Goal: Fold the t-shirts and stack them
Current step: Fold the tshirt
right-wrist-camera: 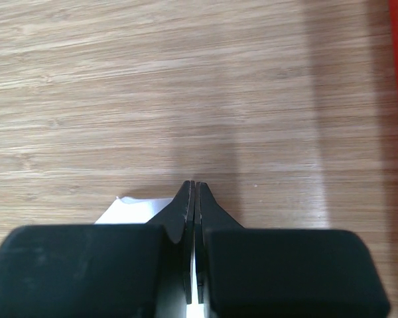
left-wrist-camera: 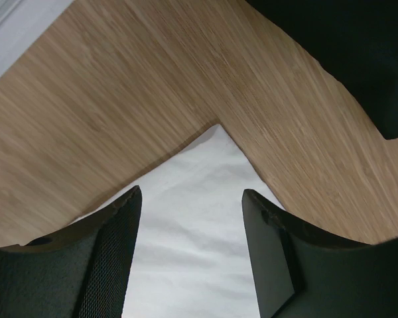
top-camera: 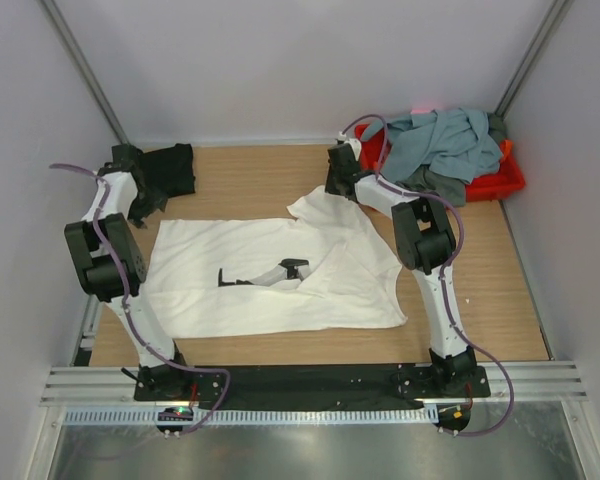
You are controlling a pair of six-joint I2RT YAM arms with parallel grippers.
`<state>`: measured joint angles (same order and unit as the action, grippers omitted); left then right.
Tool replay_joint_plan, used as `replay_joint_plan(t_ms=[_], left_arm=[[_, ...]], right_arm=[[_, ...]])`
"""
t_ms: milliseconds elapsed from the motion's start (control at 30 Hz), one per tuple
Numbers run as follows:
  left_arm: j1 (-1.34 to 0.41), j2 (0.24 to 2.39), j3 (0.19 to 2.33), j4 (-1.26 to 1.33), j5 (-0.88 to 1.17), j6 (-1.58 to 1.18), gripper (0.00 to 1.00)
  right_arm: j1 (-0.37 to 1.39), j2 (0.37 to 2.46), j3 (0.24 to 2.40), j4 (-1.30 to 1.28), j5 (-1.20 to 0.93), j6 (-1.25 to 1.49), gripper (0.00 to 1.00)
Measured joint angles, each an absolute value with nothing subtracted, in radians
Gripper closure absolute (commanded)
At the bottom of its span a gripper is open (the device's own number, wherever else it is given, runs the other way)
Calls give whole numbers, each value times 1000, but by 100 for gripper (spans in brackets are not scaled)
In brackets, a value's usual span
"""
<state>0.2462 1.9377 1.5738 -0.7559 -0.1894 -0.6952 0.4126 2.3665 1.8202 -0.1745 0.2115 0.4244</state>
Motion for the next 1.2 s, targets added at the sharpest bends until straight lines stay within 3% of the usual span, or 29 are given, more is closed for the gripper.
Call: replay_joint_plan(t_ms=[200,333,1033,1167,1200], left_arm=[[244,2053,1607,-767,-159,-696,39],[244,2068,1627,-768,-157,-696,46],[223,2185,1714,-772,-150,-698,53],[218,2202,1740,-772,-150,-699,65],[217,2207,1748,-772,-150,-698,75]], right_arm=[[410,2366,1819,-166,179,448,99],[411,2366,1818,-165,171,449,99],[411,2366,1814,-155,129,465,98],[411,2366,1813,-155,124,467,99],[411,2366,1814,-155,122,467,98]])
